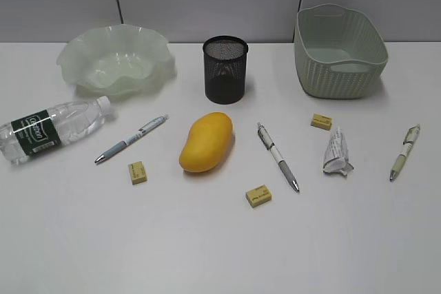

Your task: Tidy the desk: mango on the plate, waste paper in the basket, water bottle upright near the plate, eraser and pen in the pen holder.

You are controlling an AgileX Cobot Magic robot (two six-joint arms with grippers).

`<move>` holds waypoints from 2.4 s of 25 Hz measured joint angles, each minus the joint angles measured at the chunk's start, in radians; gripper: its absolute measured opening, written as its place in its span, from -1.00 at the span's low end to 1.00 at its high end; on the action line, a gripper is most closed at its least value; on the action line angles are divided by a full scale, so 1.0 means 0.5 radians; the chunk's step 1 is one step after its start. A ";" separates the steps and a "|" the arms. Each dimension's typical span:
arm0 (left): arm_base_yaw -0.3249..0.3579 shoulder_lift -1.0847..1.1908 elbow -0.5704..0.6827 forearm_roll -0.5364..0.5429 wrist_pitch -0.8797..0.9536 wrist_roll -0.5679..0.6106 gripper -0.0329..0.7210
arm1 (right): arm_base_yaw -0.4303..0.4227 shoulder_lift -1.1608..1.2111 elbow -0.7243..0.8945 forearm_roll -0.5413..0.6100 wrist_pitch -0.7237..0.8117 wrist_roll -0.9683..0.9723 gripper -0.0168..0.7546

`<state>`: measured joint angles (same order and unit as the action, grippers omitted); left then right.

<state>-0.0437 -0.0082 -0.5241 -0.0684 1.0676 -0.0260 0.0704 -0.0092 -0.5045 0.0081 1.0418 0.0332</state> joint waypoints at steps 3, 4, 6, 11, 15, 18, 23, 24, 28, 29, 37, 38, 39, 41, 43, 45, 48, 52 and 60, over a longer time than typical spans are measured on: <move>0.000 0.000 0.000 0.000 0.000 0.000 0.65 | 0.000 0.000 0.000 0.000 0.000 0.000 0.23; 0.000 0.000 0.000 0.000 0.000 0.000 0.65 | 0.000 0.000 0.000 0.000 0.000 0.000 0.23; 0.000 0.000 0.000 0.000 0.000 0.000 0.65 | 0.000 0.000 0.000 0.000 0.000 0.000 0.23; 0.000 0.000 0.000 0.000 0.000 0.000 0.65 | 0.000 0.000 0.000 0.000 0.000 0.000 0.23; 0.000 0.000 0.000 0.000 0.000 0.000 0.65 | 0.000 0.000 0.000 0.000 0.000 0.000 0.23; 0.000 0.000 0.000 0.000 0.000 0.000 0.64 | 0.000 0.000 0.000 0.000 0.000 0.000 0.23; 0.000 0.002 0.000 0.000 -0.009 0.000 0.64 | 0.000 0.000 0.000 0.000 0.000 0.000 0.23; 0.000 0.017 -0.007 0.000 -0.018 0.000 0.64 | 0.000 0.000 0.000 0.000 0.000 0.000 0.23; 0.000 0.178 -0.061 0.002 -0.154 0.000 0.64 | 0.000 0.000 0.000 0.000 0.000 0.000 0.23; 0.000 0.238 -0.080 0.002 -0.194 0.000 0.64 | 0.000 0.000 0.000 0.000 0.000 0.000 0.23; 0.000 0.901 -0.289 -0.032 -0.368 0.004 0.64 | 0.000 0.000 0.000 0.000 0.000 0.000 0.23; 0.000 0.999 -0.328 -0.064 -0.371 0.019 0.64 | 0.000 0.000 0.000 0.000 0.000 0.000 0.23; 0.000 1.093 -0.367 -0.110 -0.378 0.052 0.64 | 0.000 0.000 0.000 0.000 0.000 0.000 0.23; 0.000 1.256 -0.438 -0.210 -0.388 0.084 0.63 | 0.000 0.000 0.000 0.000 0.000 0.000 0.23; 0.000 1.419 -0.509 -0.313 -0.394 0.118 0.63 | 0.000 0.000 0.000 0.000 0.000 0.000 0.23; 0.000 1.552 -0.563 -0.404 -0.394 0.166 0.62 | 0.000 0.000 0.000 0.000 0.000 0.000 0.23; 0.000 1.770 -0.626 -0.570 -0.396 0.259 0.61 | 0.000 0.000 0.000 0.000 0.000 0.000 0.23; -0.004 1.903 -0.657 -0.789 -0.400 0.375 0.59 | 0.000 0.000 0.000 0.000 0.000 0.000 0.23; -0.437 2.123 -0.657 -0.854 -0.627 0.436 0.59 | 0.000 0.000 0.000 0.000 0.000 0.000 0.23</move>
<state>-0.2623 1.0531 -0.8524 -0.4954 0.7541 0.1918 0.0704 -0.0092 -0.5045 0.0081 1.0418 0.0332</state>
